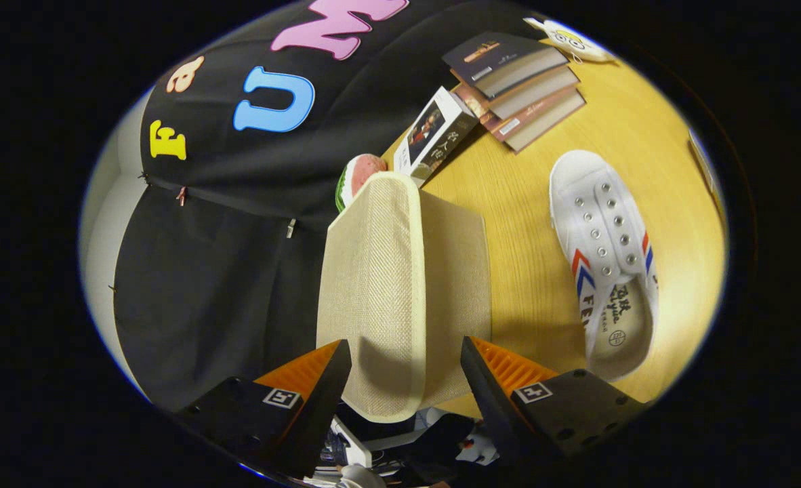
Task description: Open the storage box then place both shoes into the box .Put the left shoe in first, then the right shoe, with the right side of both shoes facing outward in a uniform manner.
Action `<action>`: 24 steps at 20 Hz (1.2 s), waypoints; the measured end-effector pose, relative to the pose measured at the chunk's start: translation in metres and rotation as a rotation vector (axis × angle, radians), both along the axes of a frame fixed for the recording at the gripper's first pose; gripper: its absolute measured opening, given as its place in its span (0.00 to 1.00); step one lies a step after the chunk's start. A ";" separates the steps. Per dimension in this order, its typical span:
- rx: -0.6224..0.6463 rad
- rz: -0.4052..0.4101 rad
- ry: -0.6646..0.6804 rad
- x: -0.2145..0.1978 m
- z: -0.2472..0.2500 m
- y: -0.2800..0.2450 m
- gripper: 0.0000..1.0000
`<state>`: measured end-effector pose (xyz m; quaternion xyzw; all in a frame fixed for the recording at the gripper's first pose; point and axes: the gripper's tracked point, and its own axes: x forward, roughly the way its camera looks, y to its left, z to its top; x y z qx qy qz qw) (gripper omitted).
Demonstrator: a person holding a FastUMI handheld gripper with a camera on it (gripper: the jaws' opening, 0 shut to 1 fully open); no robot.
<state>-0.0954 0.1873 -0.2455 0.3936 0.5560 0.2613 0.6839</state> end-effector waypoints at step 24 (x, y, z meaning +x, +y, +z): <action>0.050 0.133 0.131 -0.001 0.028 0.017 0.05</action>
